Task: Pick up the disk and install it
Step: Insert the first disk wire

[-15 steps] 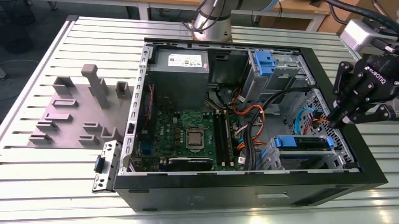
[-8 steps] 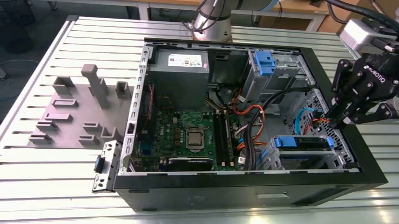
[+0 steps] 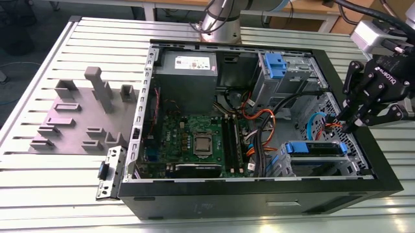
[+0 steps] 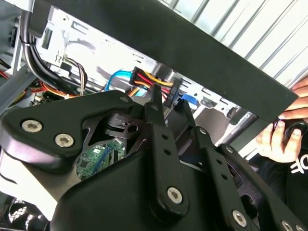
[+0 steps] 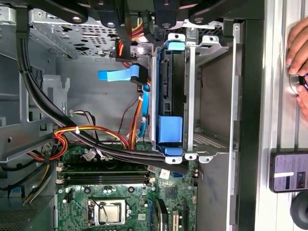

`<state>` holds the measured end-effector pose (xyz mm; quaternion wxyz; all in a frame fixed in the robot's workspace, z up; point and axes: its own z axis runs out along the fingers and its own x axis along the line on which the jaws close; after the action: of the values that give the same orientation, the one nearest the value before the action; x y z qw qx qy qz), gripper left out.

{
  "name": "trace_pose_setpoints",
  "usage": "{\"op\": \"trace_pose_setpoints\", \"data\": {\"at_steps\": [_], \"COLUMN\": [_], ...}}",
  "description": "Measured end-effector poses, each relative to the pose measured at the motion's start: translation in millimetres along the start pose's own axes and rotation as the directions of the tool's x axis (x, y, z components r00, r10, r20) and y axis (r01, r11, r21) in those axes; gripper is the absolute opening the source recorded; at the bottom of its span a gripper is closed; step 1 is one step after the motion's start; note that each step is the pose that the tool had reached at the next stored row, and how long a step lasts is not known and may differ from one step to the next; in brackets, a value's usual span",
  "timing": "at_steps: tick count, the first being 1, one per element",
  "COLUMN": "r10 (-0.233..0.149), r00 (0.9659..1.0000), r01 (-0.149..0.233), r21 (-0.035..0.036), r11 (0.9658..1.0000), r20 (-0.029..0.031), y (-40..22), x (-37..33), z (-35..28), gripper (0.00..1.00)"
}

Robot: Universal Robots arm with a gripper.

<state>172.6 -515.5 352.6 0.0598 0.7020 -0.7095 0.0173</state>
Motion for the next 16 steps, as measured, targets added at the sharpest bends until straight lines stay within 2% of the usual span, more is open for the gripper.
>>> {"op": "trace_pose_setpoints", "data": {"at_steps": [5, 6, 7, 8, 10, 14, 16], "r10": [0.000, 0.000, 0.001, 0.001, 0.001, 0.001, 0.002], "r00": [1.0000, 1.0000, 1.0000, 0.9999, 0.9998, 0.9997, 0.9996], "r01": [0.000, 0.000, -0.001, -0.001, -0.001, -0.001, -0.002], "r21": [0.0000, 0.0000, 0.0001, 0.0001, 0.0006, 0.0005, 0.0009], "r11": [1.0000, 1.0000, 1.0000, 1.0000, 1.0000, 1.0000, 1.0000], "r20": [-0.0034, -0.0053, -0.0084, -0.0121, -0.0177, -0.0237, -0.0270], "y": [-0.9, -1.0, -1.1, -1.2, -1.3, -1.1, 1.4], "x": [-0.5, -0.3, -0.1, 0.1, 0.2, 0.2, 0.3], "z": [1.8, 2.3, 2.7, 2.9, 3.3, 3.3, 2.2], "gripper": [0.31, 0.25, 0.25, 0.18, 0.17, 0.17, 0.17]}}
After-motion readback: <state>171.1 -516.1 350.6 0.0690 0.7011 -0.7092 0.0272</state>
